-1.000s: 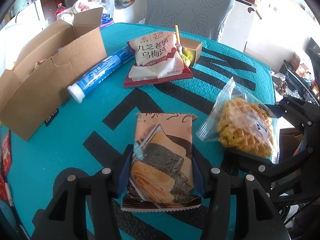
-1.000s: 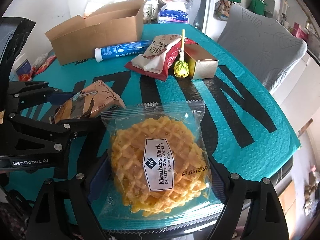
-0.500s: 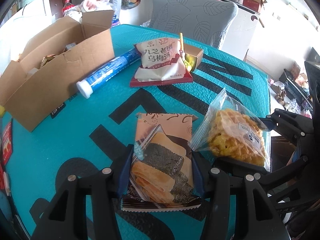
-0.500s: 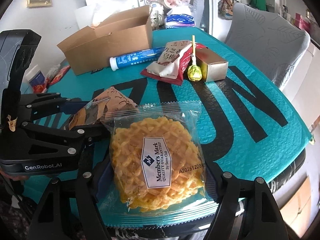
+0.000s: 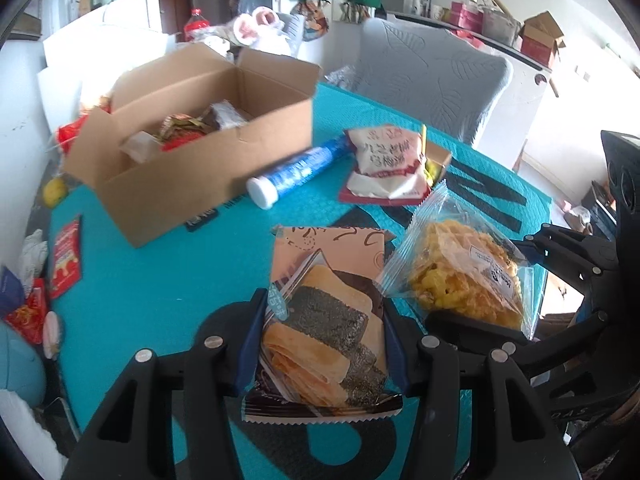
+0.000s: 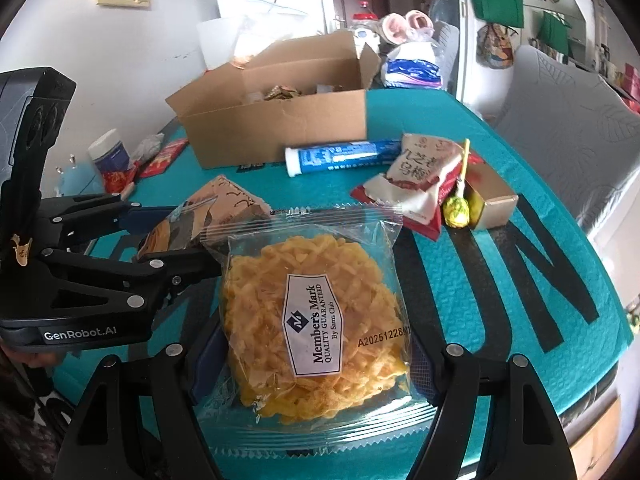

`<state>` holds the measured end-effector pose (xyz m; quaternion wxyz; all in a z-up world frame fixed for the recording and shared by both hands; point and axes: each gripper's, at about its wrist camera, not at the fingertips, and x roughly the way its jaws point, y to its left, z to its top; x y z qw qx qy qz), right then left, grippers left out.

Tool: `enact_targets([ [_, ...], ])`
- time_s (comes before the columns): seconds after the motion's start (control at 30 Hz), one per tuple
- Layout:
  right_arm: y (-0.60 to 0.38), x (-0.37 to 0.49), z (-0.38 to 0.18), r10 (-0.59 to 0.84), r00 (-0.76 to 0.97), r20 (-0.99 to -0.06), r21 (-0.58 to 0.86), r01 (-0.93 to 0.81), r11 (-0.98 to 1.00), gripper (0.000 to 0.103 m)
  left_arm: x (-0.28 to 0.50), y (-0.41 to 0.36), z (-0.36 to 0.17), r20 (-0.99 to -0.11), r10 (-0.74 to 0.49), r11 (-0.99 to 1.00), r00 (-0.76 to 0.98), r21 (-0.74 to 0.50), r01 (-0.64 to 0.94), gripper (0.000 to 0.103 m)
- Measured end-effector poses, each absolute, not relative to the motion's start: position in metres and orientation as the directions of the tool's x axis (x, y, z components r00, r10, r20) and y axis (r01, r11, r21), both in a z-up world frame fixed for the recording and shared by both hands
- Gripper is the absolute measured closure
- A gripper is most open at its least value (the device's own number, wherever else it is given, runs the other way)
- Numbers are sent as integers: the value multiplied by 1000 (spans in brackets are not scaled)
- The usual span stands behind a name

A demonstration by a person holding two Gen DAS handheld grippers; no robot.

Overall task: Organize snacks
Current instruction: 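Carry the seaweed bag and waffle over the cardboard box with both tools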

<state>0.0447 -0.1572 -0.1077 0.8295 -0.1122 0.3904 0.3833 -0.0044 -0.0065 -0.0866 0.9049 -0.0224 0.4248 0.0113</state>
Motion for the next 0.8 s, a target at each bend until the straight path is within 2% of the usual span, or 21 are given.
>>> enact_targets([
  [0.53,-108,38,-46,666,416,-619,74,-814,577,27,-21,30,-30,-651,98,992,753,0,-130,51],
  [0.8,-97,55,-14,699,444,-561,46,-826,562,27,-6,44,-1,-579,107,991,808,-5,-135,51],
])
